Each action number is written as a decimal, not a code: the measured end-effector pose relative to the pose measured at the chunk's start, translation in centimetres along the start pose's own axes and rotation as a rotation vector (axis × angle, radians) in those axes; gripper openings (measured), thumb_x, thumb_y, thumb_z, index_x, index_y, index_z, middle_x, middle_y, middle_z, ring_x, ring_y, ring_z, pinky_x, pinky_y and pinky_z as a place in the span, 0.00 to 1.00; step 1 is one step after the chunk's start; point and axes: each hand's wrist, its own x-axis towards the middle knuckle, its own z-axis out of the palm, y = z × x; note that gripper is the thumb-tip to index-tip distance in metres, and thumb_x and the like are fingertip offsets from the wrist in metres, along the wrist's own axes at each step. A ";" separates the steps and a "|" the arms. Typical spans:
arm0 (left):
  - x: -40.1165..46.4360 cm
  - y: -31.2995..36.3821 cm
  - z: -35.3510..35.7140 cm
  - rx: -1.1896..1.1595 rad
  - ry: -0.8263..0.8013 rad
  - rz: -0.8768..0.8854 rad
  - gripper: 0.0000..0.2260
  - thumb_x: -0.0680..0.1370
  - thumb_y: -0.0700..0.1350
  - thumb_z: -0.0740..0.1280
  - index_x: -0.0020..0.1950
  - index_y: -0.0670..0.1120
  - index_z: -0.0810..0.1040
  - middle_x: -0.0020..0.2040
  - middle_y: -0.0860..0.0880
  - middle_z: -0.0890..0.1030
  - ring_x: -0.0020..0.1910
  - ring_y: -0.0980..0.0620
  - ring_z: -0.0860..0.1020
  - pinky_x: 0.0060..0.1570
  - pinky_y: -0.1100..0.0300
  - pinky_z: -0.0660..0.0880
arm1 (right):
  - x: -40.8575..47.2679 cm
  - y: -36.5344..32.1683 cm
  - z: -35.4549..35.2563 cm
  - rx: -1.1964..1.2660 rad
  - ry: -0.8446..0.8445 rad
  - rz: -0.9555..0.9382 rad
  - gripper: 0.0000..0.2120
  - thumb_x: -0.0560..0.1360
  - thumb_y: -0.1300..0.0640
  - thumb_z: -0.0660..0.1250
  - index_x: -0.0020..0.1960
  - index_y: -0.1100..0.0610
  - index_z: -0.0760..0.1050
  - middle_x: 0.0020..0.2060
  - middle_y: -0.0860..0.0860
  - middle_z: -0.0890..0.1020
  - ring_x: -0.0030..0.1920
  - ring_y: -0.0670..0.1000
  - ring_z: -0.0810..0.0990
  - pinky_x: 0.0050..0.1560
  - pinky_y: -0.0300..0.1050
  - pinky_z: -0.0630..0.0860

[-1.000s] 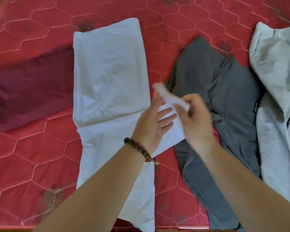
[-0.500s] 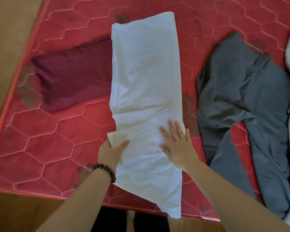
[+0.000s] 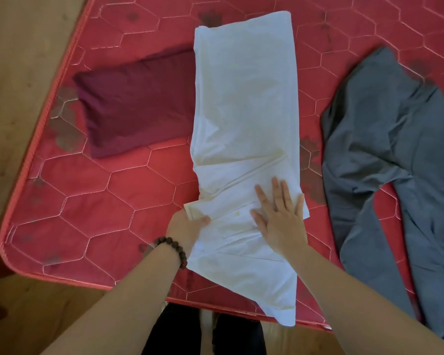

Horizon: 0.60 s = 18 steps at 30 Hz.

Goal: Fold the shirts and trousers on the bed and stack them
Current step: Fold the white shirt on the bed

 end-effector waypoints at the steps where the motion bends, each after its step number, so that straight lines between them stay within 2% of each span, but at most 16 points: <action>1: 0.2 -0.2 0.2 -0.041 -0.022 -0.023 0.11 0.73 0.40 0.72 0.55 0.47 0.81 0.49 0.47 0.85 0.50 0.45 0.83 0.54 0.42 0.78 | 0.1 0.4 -0.1 -0.004 0.002 0.013 0.29 0.80 0.38 0.41 0.79 0.45 0.46 0.78 0.55 0.47 0.78 0.57 0.45 0.73 0.68 0.50; 6: 0.3 -0.2 2.0 -0.133 -0.072 -0.019 0.09 0.76 0.39 0.70 0.53 0.49 0.81 0.50 0.48 0.84 0.51 0.45 0.82 0.56 0.44 0.78 | 0.9 2.5 -0.6 -0.065 -0.049 0.009 0.29 0.79 0.36 0.34 0.78 0.44 0.37 0.78 0.52 0.39 0.78 0.53 0.39 0.73 0.68 0.48; 8: 0.6 -0.1 2.4 -0.150 -0.084 -0.018 0.08 0.76 0.39 0.70 0.52 0.50 0.80 0.51 0.48 0.84 0.52 0.46 0.82 0.56 0.44 0.77 | 1.0 2.5 -0.9 -0.050 -0.022 0.032 0.29 0.79 0.37 0.36 0.78 0.44 0.39 0.78 0.53 0.41 0.78 0.54 0.40 0.72 0.69 0.47; 11: 0.2 0.1 2.2 -0.114 -0.100 0.014 0.08 0.76 0.41 0.69 0.53 0.50 0.80 0.51 0.49 0.84 0.52 0.46 0.82 0.56 0.46 0.77 | 1.2 0.6 -1.7 0.015 0.083 0.018 0.29 0.80 0.40 0.45 0.78 0.47 0.49 0.78 0.55 0.49 0.78 0.57 0.47 0.73 0.69 0.47; 13: -0.4 0.2 2.0 0.120 0.025 0.183 0.10 0.77 0.43 0.68 0.58 0.47 0.76 0.52 0.49 0.82 0.50 0.49 0.80 0.47 0.57 0.77 | 1.4 -1.2 -1.5 0.042 0.125 -0.115 0.28 0.80 0.42 0.50 0.78 0.47 0.53 0.78 0.54 0.52 0.78 0.57 0.49 0.73 0.69 0.48; 14: -0.9 0.2 1.8 0.271 0.155 0.294 0.12 0.78 0.42 0.67 0.60 0.46 0.73 0.53 0.49 0.80 0.49 0.50 0.79 0.43 0.62 0.74 | 1.5 -1.9 -1.1 0.038 0.121 -0.192 0.27 0.80 0.42 0.51 0.78 0.47 0.54 0.78 0.54 0.52 0.78 0.57 0.49 0.73 0.69 0.49; 15: -1.5 0.3 1.5 0.422 0.281 0.423 0.15 0.78 0.40 0.65 0.64 0.46 0.70 0.57 0.49 0.77 0.50 0.51 0.78 0.43 0.63 0.73 | 1.5 -2.4 -0.5 0.028 0.107 -0.252 0.27 0.80 0.42 0.51 0.78 0.46 0.54 0.78 0.54 0.52 0.78 0.57 0.49 0.72 0.69 0.50; 16: -1.7 0.1 1.0 0.582 0.374 0.587 0.20 0.77 0.37 0.64 0.68 0.47 0.68 0.63 0.48 0.73 0.56 0.49 0.76 0.50 0.60 0.74 | 1.5 -2.5 0.1 0.022 0.090 -0.287 0.27 0.81 0.42 0.50 0.78 0.46 0.54 0.78 0.53 0.52 0.78 0.57 0.49 0.72 0.68 0.51; 18: -0.9 -0.7 -0.1 0.995 0.378 0.913 0.33 0.70 0.29 0.61 0.74 0.49 0.63 0.73 0.44 0.65 0.70 0.42 0.65 0.68 0.47 0.66 | 1.6 -1.9 0.8 0.027 0.067 -0.314 0.26 0.81 0.42 0.49 0.78 0.46 0.55 0.78 0.53 0.52 0.78 0.56 0.49 0.73 0.66 0.51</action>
